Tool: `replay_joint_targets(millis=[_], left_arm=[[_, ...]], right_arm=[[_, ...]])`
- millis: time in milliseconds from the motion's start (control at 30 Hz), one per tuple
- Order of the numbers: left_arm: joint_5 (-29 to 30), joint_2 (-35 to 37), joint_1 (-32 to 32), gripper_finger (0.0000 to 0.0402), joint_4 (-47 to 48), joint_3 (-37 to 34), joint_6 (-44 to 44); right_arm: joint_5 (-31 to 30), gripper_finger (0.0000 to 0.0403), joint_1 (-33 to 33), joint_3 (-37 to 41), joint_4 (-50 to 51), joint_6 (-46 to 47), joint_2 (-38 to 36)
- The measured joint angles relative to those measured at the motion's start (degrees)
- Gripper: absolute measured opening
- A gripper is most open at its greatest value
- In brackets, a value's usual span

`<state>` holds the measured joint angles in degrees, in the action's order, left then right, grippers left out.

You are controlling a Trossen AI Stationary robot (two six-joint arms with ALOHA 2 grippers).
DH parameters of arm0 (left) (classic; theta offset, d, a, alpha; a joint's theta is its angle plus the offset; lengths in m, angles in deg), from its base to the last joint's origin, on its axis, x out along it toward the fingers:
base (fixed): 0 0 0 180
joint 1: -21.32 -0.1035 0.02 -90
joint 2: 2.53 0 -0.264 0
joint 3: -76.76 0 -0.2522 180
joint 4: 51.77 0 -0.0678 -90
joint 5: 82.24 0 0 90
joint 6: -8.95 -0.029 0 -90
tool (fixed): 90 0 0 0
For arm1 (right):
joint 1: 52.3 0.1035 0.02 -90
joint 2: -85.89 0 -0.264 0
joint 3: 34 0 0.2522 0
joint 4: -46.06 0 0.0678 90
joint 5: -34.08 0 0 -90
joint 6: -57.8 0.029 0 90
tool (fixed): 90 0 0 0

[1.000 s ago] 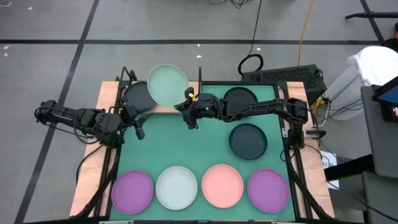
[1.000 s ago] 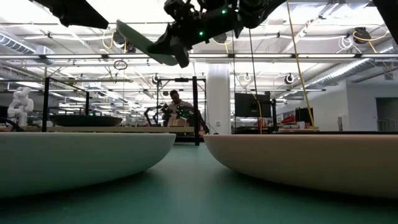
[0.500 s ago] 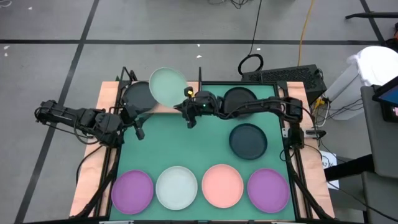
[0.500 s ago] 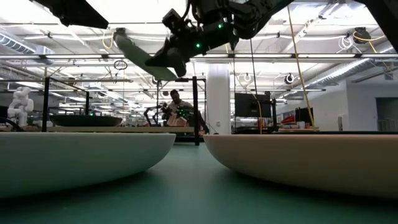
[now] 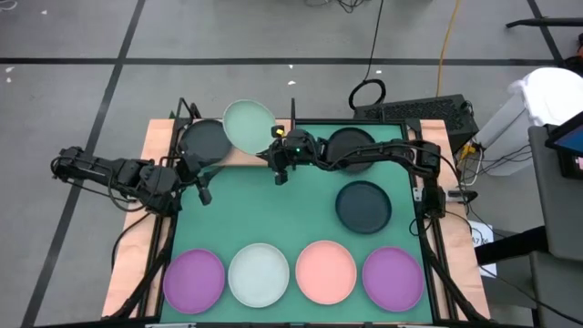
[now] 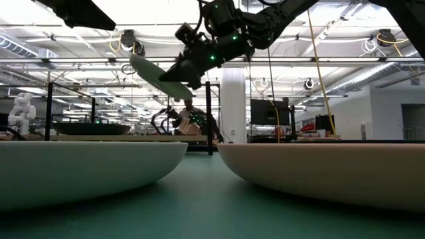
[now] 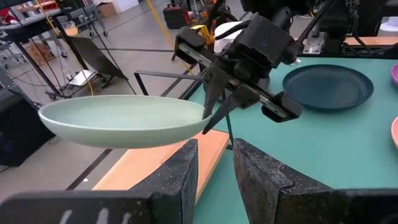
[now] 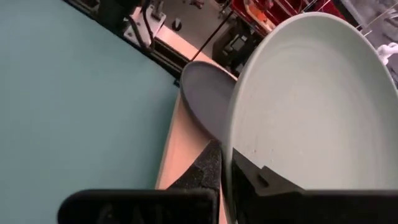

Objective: Place and stack plates onto a shelf
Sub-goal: Put the light green plate on the shelf

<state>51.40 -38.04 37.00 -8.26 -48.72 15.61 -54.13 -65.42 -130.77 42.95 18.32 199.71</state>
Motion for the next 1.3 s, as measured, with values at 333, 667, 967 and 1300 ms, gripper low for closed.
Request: replay_joint_targets(millis=[333, 667, 967, 1300], left_arm=[[0.00, 0.00, 0.00, 0.0108, 0.00, 0.00, -0.07], [-0.02, 0.00, 0.00, 0.0108, 0.06, 0.02, -0.29], [-0.04, 0.00, 0.00, 0.0108, 0.10, 0.02, -0.59], [-0.07, 0.00, 0.00, 0.0108, 0.10, 0.02, -0.52]], right_arm=[[-0.24, 0.0002, 0.62, 0.02, 3.09, 1.00, 1.02], [-2.17, 0.0002, 0.55, 0.00, 4.82, 0.87, 3.72], [-4.35, 0.0002, -0.13, 0.02, 8.38, 0.87, 4.33], [-4.79, 0.0002, -0.79, 1.00, 8.17, 1.33, 4.33]])
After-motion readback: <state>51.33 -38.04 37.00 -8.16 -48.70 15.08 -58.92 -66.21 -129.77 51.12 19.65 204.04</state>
